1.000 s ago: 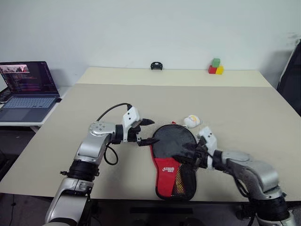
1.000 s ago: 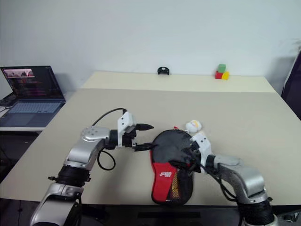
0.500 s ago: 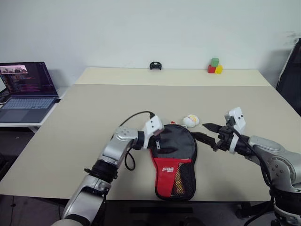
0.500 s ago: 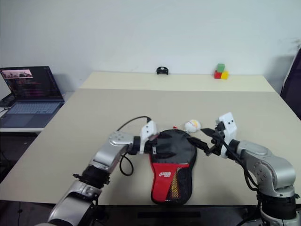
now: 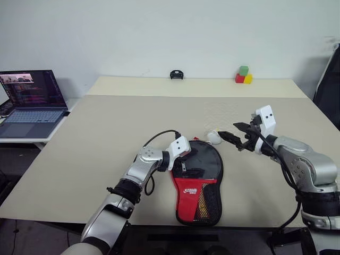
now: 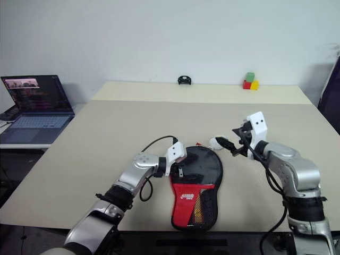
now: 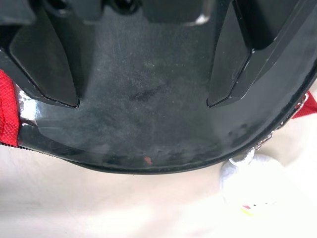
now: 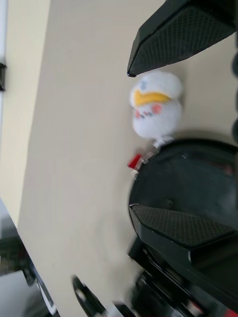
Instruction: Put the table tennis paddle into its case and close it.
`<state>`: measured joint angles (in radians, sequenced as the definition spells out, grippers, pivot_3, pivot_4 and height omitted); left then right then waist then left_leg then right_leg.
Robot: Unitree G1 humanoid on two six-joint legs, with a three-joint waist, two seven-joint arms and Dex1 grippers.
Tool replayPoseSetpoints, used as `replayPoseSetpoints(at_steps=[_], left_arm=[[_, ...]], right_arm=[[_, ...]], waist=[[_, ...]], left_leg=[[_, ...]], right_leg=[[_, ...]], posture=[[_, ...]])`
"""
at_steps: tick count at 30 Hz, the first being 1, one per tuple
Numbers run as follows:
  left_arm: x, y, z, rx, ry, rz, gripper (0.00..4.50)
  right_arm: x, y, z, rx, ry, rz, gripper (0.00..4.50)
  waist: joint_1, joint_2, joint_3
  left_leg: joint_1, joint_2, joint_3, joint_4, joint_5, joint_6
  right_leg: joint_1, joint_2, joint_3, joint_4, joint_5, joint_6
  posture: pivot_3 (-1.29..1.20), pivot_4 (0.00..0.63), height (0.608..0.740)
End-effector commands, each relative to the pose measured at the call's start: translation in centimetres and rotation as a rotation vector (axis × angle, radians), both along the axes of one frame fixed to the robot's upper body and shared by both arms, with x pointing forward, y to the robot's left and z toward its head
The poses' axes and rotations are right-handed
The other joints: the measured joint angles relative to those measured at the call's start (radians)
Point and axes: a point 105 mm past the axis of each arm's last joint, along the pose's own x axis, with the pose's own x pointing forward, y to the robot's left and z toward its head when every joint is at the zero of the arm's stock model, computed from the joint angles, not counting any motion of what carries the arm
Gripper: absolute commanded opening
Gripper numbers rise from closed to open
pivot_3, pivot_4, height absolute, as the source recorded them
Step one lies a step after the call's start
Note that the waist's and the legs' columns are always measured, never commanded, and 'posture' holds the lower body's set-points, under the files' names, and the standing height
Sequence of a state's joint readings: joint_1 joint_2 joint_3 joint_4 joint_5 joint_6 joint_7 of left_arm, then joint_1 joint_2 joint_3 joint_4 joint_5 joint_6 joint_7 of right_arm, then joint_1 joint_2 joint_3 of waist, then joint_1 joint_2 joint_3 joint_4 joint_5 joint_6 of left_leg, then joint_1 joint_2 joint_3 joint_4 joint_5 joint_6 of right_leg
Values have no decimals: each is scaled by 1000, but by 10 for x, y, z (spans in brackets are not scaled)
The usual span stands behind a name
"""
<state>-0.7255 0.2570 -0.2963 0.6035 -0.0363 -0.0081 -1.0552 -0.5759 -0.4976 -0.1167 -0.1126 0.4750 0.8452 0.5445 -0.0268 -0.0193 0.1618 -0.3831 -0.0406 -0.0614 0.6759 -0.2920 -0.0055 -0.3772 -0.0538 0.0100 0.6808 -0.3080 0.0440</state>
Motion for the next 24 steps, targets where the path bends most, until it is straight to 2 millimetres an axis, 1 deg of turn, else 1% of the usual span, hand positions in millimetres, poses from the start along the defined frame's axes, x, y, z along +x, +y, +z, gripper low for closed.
replayPoseSetpoints(at_steps=[1,4,6,9,12,16,20,24], left_arm=[[-6,2,-22,54,45,6,4463],[-9,0,-22,50,48,-6,4463],[-10,-1,-23,50,48,-7,4463],[-11,0,-23,49,49,-6,4463],[-11,3,-23,51,48,2,4463],[-11,7,-24,57,48,11,4463],[-11,6,-23,52,48,17,4463],[-11,4,-21,48,46,14,4463]], right_arm=[[23,6,3,-1,-41,-26,4500],[50,8,-6,10,-38,-88,4500],[64,7,-13,19,-24,-126,4500],[79,5,-24,-2,-8,-170,4500],[90,1,-34,-28,5,-220,4500],[93,2,-47,-27,54,-228,4500],[86,17,-60,7,126,-134,4500],[80,25,-69,-3,164,-92,4500]], waist=[[-1,0,0],[-2,1,0],[-2,1,0],[-1,1,0],[-2,1,0],[-5,1,-1],[-5,2,-1],[-5,2,-1]], left_leg=[[1,0,0,0,0,0],[2,0,1,0,0,0],[2,0,1,0,0,0],[1,0,1,0,0,-1],[0,0,2,0,1,-1],[1,0,3,-1,1,-1],[1,0,4,-1,0,-1],[1,0,3,-1,0,-1]], right_leg=[[1,0,0,0,0,0],[1,0,0,0,0,0],[1,0,0,0,0,0],[0,0,0,0,0,0],[-1,0,2,0,0,0],[-1,0,3,0,0,0],[-1,0,3,0,0,0],[-1,0,3,0,0,0]], posture=[[0,150,740],[0,150,740],[0,150,740],[0,150,740],[0,150,740],[0,150,740],[0,150,740],[0,150,740]])
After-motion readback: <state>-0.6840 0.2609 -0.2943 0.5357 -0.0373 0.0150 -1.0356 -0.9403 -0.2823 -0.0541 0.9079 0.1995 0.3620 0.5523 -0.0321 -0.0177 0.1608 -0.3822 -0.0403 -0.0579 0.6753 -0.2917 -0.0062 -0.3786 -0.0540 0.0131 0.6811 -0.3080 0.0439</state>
